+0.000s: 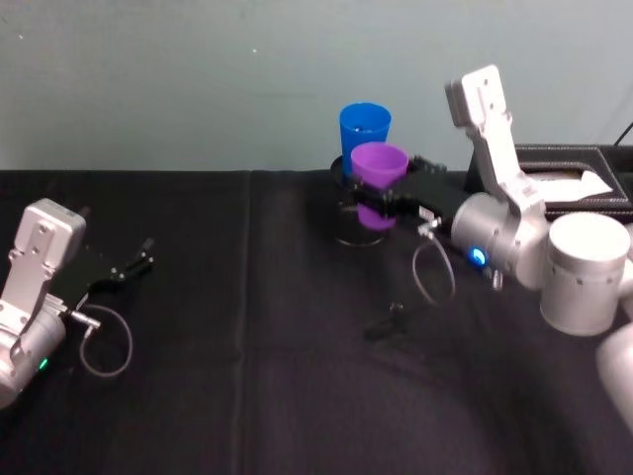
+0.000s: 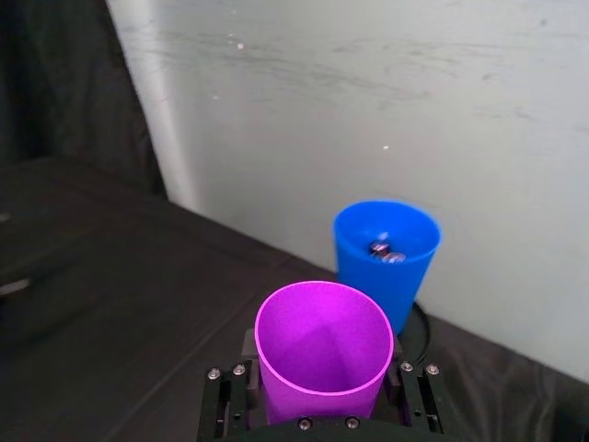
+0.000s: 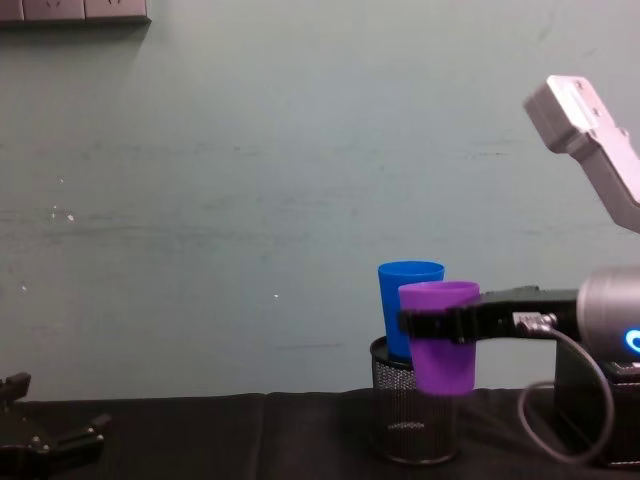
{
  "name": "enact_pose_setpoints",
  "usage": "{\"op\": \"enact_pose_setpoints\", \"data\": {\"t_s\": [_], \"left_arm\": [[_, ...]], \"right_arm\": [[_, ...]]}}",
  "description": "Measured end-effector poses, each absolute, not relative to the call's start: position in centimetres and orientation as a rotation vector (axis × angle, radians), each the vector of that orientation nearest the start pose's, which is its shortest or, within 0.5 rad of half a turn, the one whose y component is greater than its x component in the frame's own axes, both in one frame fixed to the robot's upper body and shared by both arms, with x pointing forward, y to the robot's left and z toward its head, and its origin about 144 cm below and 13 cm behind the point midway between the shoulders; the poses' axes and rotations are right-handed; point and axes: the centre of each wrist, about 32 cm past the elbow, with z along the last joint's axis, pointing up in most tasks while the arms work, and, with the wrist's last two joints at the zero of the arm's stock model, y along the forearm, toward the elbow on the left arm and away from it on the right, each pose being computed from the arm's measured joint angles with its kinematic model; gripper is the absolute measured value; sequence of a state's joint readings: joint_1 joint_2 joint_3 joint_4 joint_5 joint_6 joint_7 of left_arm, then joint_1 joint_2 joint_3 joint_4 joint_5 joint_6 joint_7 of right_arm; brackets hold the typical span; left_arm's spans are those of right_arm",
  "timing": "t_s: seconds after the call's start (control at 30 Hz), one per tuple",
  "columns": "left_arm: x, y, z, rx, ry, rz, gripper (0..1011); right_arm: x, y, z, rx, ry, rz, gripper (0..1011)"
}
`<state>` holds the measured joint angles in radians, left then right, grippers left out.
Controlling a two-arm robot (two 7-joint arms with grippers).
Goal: Pick up one cup with a gripper and tap it against the other cup.
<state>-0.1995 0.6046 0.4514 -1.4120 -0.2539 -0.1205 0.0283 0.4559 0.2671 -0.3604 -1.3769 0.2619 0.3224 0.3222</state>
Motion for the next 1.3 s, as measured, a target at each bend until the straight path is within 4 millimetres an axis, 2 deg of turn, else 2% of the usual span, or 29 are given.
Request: {"op": "enact_pose_setpoints", "data": {"t_s": [0.3, 0.57, 0.9, 1.07, 1.3], "left_arm": [[48.9, 31.0, 114.0, 0.304, -0.285, 1.248, 1000], [48.9, 31.0, 114.0, 0.304, -0.285, 1.248, 1000], [48.9, 31.0, 114.0, 0.304, -0.285, 1.248, 1000], [48.9, 31.0, 114.0, 0.304, -0.285, 1.248, 1000], [48.9, 31.0, 114.0, 0.304, -0.285, 1.248, 1000]], "right_arm": [[52.5, -21.7, 121.4, -0.218, 0.025, -0.958, 744], [49.5, -21.4, 117.7, -0.185, -0.040, -0.969, 744], [49.3, -20.8, 114.1, -0.243, -0.048, -0.982, 743], [49.5, -20.7, 113.5, -0.251, -0.036, -0.980, 748], [49.3, -21.0, 113.7, -0.210, -0.029, -0.985, 918]]}}
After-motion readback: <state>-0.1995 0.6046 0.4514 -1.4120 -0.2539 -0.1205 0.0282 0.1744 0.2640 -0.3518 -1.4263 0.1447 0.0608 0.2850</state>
